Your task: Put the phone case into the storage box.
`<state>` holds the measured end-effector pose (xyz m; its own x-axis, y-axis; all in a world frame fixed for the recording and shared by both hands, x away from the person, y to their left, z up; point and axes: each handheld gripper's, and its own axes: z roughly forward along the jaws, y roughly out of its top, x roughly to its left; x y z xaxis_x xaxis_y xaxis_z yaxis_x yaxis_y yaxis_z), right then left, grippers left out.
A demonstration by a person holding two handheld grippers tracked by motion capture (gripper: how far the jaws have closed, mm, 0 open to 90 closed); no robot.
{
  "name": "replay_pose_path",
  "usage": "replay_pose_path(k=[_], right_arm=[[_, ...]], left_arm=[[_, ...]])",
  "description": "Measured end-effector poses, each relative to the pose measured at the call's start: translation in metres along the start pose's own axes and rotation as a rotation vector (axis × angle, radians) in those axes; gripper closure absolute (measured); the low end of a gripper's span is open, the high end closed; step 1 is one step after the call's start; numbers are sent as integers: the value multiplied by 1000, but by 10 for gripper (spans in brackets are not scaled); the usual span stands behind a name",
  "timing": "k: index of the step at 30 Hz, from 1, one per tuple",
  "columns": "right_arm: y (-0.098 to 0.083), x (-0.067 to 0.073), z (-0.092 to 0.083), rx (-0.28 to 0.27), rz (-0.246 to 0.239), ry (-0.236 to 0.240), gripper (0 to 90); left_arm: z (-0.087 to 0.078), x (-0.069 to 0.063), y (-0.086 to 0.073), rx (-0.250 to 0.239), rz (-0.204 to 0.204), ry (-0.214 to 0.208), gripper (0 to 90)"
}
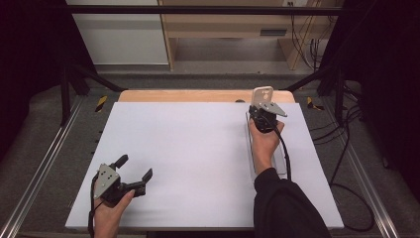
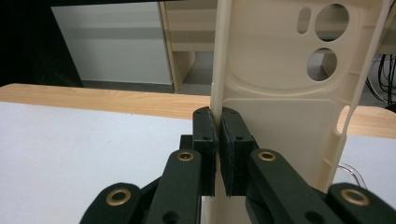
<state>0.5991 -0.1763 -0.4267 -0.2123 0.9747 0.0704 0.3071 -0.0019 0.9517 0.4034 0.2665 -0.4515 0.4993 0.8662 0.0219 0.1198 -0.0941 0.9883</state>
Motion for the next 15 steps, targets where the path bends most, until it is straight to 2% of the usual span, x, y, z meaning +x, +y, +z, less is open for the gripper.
replay_pose_path(k=[15], right_arm=[[-6,1,7,34,-16,-10,860]], left_arm=[[0,0,0,1,1,-1,25]])
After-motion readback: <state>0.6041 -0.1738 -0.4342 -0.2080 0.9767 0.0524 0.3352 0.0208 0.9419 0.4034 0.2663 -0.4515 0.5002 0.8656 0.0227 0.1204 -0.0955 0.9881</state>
